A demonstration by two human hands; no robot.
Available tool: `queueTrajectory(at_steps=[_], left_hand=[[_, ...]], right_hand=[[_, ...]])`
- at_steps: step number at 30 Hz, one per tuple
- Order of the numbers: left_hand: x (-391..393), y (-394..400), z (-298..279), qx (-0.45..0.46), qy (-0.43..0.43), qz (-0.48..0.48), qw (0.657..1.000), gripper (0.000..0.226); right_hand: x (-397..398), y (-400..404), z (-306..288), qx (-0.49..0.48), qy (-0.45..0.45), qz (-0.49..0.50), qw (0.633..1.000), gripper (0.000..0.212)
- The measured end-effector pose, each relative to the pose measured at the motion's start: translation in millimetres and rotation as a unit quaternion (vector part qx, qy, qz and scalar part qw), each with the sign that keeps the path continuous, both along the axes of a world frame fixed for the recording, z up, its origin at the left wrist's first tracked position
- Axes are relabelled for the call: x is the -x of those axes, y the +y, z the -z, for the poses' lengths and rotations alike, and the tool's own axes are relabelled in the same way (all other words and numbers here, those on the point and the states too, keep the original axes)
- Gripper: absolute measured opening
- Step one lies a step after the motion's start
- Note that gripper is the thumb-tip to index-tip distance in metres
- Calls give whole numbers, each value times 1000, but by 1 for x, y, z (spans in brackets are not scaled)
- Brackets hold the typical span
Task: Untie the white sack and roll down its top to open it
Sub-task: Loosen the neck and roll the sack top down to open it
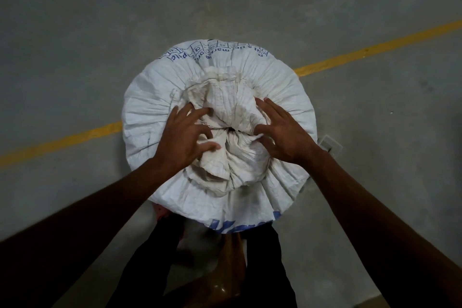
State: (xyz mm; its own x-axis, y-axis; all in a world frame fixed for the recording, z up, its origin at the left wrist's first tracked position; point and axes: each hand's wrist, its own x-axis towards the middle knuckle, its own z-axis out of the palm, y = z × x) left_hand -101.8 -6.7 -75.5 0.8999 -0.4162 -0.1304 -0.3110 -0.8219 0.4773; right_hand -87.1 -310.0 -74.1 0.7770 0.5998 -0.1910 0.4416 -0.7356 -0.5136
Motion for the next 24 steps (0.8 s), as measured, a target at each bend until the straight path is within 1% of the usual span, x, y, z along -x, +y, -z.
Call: queueTrajectory(at_steps=[4,7,9,11,14,17,18,19,21,24], left_hand=[[-23,14,-11,67,6,-4,998,40],[-34,26,-21,60,-27,-2,998,41],[-36,30,-28,42,-30,-2,999,44],[-39,29,-33,24,-37,34,998,49],[-37,22,-40,4,-77,106,991,51],[-30,2,-47,28,-131,149,980,46],[-25,-8,-48,40,-135,162,977,46],[-20,-19,-47,45,-125,172,976,48],[-9,-38,-40,24,-81,172,981,57],[-3,-52,-28,-35,8,129,991,67]], right_hand=[[-3,-11,-9,-38,-2,0,999,16],[-5,-24,-17,-57,-11,11,998,12],[-5,-34,-18,-59,-9,26,998,9],[-6,-43,-20,-55,-1,39,998,8],[-6,-47,-23,-57,-15,31,998,5],[-4,-45,-27,-60,-34,20,997,6],[-2,-45,-28,-59,-39,22,997,7],[-1,-45,-28,-59,-41,25,997,9],[1,-46,-29,-59,-41,30,997,10],[3,-48,-29,-53,-37,34,997,7]])
